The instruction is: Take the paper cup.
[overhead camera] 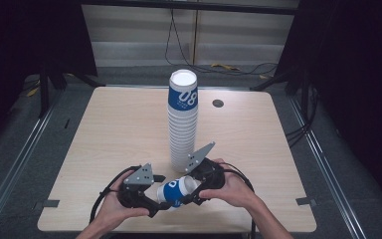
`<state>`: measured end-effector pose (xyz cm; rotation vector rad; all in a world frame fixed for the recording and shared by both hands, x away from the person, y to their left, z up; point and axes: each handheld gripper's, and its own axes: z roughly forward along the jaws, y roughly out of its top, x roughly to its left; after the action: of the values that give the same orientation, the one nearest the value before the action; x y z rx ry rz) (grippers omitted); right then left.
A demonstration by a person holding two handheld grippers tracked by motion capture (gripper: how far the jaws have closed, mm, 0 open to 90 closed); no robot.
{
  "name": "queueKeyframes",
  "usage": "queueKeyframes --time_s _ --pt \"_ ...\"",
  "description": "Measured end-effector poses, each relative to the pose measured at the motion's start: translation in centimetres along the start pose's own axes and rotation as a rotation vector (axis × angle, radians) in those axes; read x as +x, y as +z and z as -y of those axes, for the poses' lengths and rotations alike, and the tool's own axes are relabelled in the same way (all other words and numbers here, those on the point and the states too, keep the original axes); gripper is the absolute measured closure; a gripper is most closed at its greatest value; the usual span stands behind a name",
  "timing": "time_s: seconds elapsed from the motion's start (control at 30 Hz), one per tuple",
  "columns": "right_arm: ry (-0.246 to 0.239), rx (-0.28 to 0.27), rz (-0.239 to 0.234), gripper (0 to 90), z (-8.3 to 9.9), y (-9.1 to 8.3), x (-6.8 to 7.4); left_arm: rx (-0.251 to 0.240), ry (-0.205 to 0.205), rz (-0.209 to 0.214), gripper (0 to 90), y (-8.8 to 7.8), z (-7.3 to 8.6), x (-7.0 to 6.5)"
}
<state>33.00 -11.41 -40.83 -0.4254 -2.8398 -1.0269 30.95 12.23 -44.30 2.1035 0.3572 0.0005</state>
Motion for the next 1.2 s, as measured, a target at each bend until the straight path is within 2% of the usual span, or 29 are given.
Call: queueKeyframes --time_s 0.07,0.27,0.47,0.6,0.73,0.83,0.87,1.03,1.2 --pt "0.011 -0.015 0.008 27.9 0.1 -0.3 0.0 -0.027 -0.001 -0.005 16.2 -0.2 -0.1 0.0" --pt "0.042 -0.076 0.022 27.8 1.3 -0.4 -0.2 -0.067 0.011 -0.007 16.3 -0.9 -0.2 -0.1" --pt "0.069 -0.17 0.037 27.7 2.4 -0.8 -0.3 -0.138 -0.021 0.017 16.2 -1.4 -0.5 0.1" --pt "0.076 -0.233 0.032 27.7 2.8 -0.9 -0.3 -0.141 -0.021 0.012 16.3 -1.5 -0.8 0.0" --pt "0.087 -0.293 0.003 27.7 3.2 -0.8 -0.4 -0.164 -0.034 -0.003 15.9 -1.8 -0.7 0.2" --pt "0.098 -0.321 -0.001 27.7 3.5 -0.5 -0.4 -0.177 -0.042 -0.014 15.9 -2.1 -0.6 0.4" --pt "0.103 -0.328 0.006 27.7 3.6 -0.5 -0.4 -0.184 -0.043 -0.014 15.8 -2.2 -0.6 0.5" --pt "0.113 -0.357 -0.015 27.7 3.7 -0.2 -0.4 -0.205 -0.052 -0.014 15.8 -2.4 -0.6 0.7" --pt "0.126 -0.405 -0.057 27.8 3.9 -0.3 -0.4 -0.213 -0.067 0.004 16.2 -2.7 -0.6 0.9"
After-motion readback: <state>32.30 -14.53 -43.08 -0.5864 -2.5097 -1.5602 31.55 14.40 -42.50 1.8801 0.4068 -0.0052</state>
